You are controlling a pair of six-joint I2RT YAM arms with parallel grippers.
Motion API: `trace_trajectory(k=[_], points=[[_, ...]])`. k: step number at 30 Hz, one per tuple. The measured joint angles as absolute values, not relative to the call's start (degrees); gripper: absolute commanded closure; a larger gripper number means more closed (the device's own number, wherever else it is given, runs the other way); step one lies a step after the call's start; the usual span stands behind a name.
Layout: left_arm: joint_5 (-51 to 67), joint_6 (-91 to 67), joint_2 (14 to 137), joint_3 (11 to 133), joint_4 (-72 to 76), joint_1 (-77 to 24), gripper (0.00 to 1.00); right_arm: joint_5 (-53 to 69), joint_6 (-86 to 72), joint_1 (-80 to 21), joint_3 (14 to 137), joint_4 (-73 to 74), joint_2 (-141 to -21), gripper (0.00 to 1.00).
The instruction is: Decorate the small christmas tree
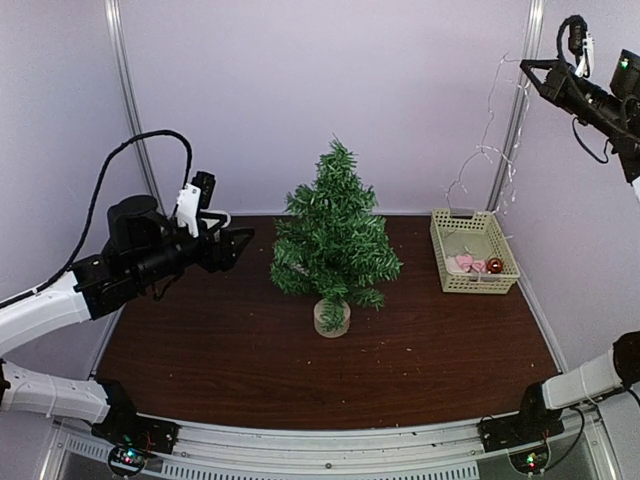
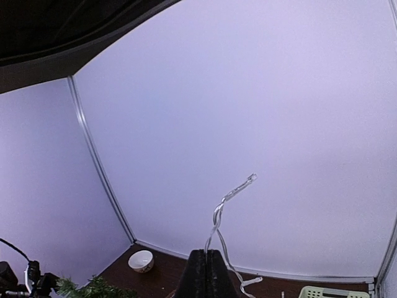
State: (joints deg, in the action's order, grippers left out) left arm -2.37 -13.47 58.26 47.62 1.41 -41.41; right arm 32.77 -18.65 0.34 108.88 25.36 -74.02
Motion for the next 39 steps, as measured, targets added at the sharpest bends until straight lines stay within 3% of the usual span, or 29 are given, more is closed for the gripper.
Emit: trace_trajectory(k=[12, 15, 18, 21, 39], points=[[-4.93, 4.58, 61.98, 56.01, 3.07, -62.08, 0.20, 50.65, -26.24, -1.54, 108.01, 17.72, -65.52, 1.00], [-6.44, 8.95, 68.01, 61.43, 3.99, -67.79, 0.15, 53.01, -28.69, -1.63, 107.07, 14.59, -63.13, 1.00], [-7.81, 12.60, 75.09, 66.63, 6.11, -72.53, 0.03, 54.98, -31.46, -1.65, 105.47, 11.05, -61.32, 1.00], [-9.45, 15.55, 83.42, 72.16, 9.10, -76.20, 0.02, 56.80, -34.04, -1.80, 104.84, 7.53, -59.92, 1.00], [-14.35, 15.27, 121.34, 111.35, 15.18, -78.61, 0.02, 59.27, -39.35, -8.38, 103.88, 1.83, -58.17, 1.00]])
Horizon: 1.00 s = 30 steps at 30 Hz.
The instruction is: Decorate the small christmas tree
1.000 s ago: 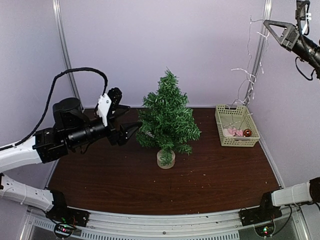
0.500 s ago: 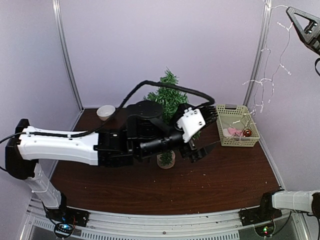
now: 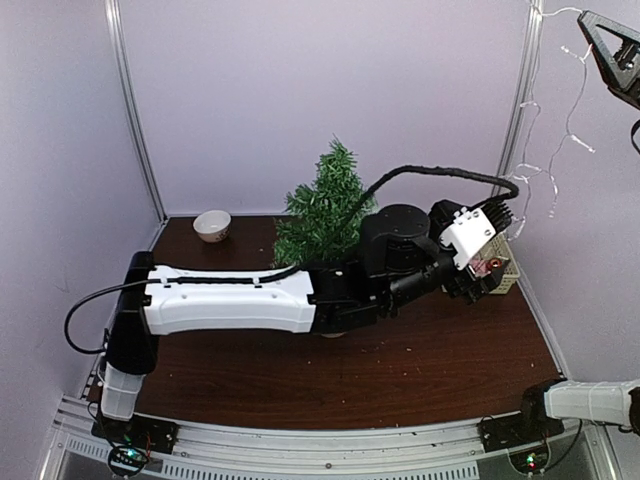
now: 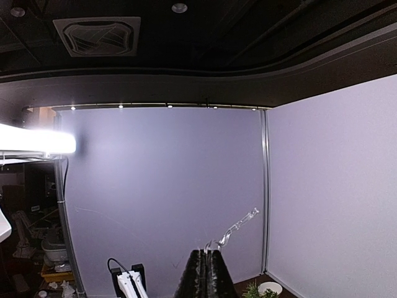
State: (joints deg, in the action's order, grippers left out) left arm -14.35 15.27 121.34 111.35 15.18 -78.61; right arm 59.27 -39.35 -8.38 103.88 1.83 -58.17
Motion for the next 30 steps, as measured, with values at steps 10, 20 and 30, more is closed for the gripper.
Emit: trace_trajectory(k=[10, 20, 30], points=[[-16.93, 14.00, 136.09, 125.25, 17.93, -78.59, 0.16, 59.31, -39.64, -11.46, 102.54, 0.89, -58.24, 1.00], [-13.19, 8.25, 142.63, 131.87, 20.69, -76.27, 0.51, 59.27, -42.04, -13.87, 99.70, -1.58, -58.92, 1.00], [-10.09, 5.98, 143.98, 135.79, 23.29, -73.87, 1.00, 59.18, -41.98, -15.99, 98.28, -2.46, -59.13, 1.00]])
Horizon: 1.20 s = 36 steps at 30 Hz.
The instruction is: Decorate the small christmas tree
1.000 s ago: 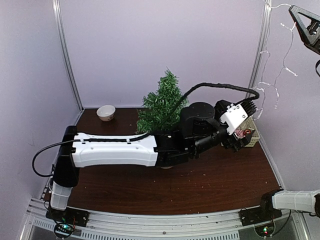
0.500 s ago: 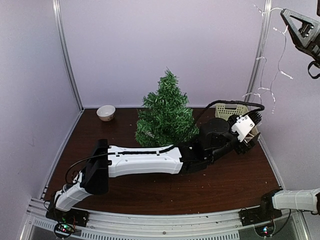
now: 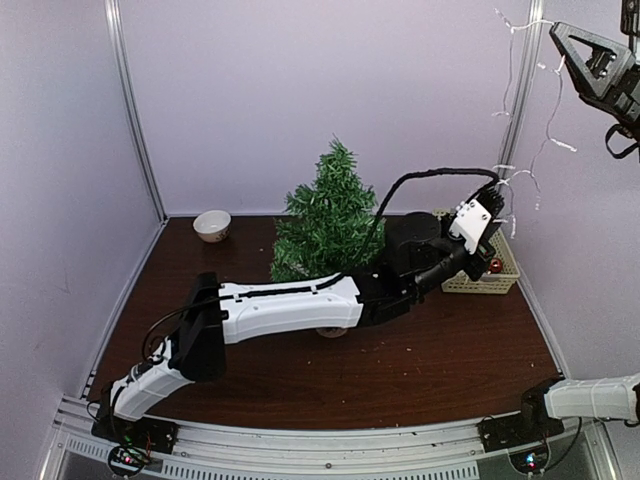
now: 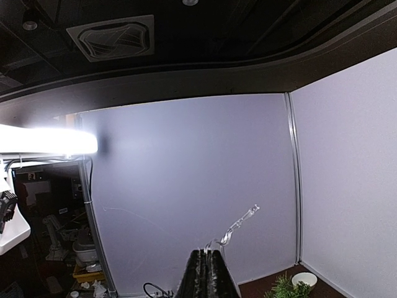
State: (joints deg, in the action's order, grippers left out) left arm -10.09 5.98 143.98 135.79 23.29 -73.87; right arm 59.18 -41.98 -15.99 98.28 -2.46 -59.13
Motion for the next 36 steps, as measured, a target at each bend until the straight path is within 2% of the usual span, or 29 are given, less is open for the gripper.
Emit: trace_trajectory(k=[7, 21, 30, 34, 36], points=[[-7.25, 7.79, 140.75, 130.50, 23.64, -74.50, 1.00, 57.30, -36.93, -16.16, 98.00, 2.46, -58.13, 1.00], [-0.03, 16.16, 121.75, 129.21, 21.85, -76.86, 1.00, 46.92, -23.20, -16.23, 93.47, 15.90, -53.19, 1.00], [4.23, 16.88, 120.05, 130.89, 21.82, -78.11, 1.00, 44.71, -20.86, -16.27, 91.05, 17.02, -52.66, 1.00], [4.95, 17.04, 116.01, 122.67, 21.87, -78.61, 1.00, 44.80, -20.73, -16.27, 89.12, 16.95, -52.31, 1.00], [4.93, 16.97, 111.50, 113.97, 22.79, -79.00, 1.00, 45.19, -20.73, -16.27, 87.90, 16.69, -51.92, 1.00]])
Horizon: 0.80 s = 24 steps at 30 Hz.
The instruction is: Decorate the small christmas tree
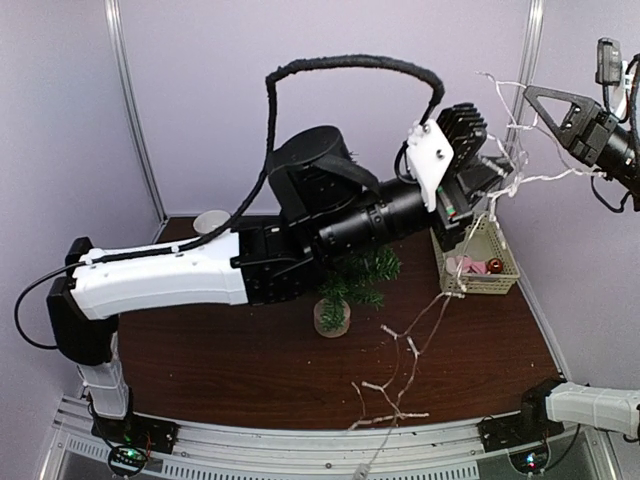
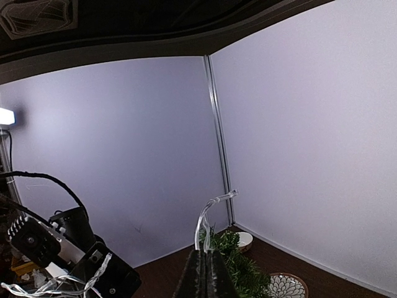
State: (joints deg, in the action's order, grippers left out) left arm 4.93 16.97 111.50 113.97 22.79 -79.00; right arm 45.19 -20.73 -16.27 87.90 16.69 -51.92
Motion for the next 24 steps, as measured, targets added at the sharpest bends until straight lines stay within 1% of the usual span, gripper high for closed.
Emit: trace_trajectory(k=[5, 9, 12, 18, 24], points=[[3.01, 16.71, 101.95, 97.71, 24.16, -79.50, 1.00, 46.74, -20.99, -16.27, 85.82, 15.77, -51.37, 1.00], [0.71, 16.84, 95.79, 90.94, 24.18, -79.50, 1.00, 48.23, -21.78, -16.27, 85.60, 13.98, -51.75, 1.00], [-0.19, 17.52, 91.81, 88.99, 23.70, -79.55, 1.00, 49.58, -23.35, -16.27, 85.60, 11.40, -52.58, 1.00], [-1.37, 19.27, 85.23, 88.90, 21.89, -80.01, 1.00, 51.05, -26.35, -16.27, 85.62, 6.98, -55.44, 1.00], [-3.07, 19.90, 82.04, 88.55, 18.61, -80.05, 1.00, 50.50, -26.98, -16.27, 85.38, 6.61, -57.56, 1.00]])
